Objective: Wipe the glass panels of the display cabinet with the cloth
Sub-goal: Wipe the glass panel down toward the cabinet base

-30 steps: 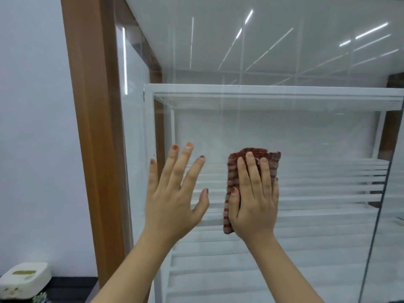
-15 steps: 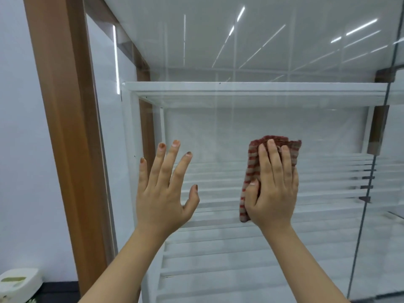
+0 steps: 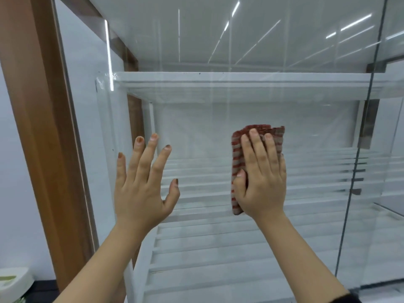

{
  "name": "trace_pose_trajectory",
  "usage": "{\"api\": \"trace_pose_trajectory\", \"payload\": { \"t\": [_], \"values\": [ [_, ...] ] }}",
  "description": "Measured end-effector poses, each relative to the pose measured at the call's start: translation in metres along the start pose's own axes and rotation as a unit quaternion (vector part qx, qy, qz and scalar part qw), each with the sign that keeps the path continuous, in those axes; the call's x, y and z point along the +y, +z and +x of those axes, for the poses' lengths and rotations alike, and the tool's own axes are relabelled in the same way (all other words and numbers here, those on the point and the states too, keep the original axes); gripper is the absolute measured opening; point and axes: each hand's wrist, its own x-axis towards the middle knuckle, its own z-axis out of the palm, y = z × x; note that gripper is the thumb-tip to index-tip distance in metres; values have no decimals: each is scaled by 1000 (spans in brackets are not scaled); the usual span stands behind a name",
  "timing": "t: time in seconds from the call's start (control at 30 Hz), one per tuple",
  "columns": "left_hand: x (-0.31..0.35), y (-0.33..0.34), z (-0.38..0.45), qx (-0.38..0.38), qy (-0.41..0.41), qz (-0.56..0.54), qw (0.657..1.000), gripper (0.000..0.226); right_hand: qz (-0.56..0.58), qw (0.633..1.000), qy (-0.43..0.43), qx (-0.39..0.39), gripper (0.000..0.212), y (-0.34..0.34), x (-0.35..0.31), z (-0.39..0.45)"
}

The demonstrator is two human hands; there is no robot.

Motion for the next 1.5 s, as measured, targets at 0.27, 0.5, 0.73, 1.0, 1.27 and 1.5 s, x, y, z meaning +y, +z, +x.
{"api": "trace_pose_trajectory", "payload": {
  "t": [0.27,0.5,0.73,1.0,1.27,1.5],
  "values": [
    [1,1,0,1,-5,11,1000,63,12,998,63,6,56,-4,35,-29],
    [35,-1,4,5,-73,16,997,64,20,998,61,-6,57,-5,38,-31],
    [121,23,29,-16,28,5,999,67,22,998,54,-22,59,-6,39,-31],
    [129,37,29,-14,43,32,998,67,0,1000,-24,-10,56,-14,78,-14],
    [133,39,29,3,28,23,999,66,5,998,66,2,56,-26,150,-39],
    [134,39,28,2,19,25,1000,67,8,999,-43,-18,57,-23,122,-36]
  ]
}}
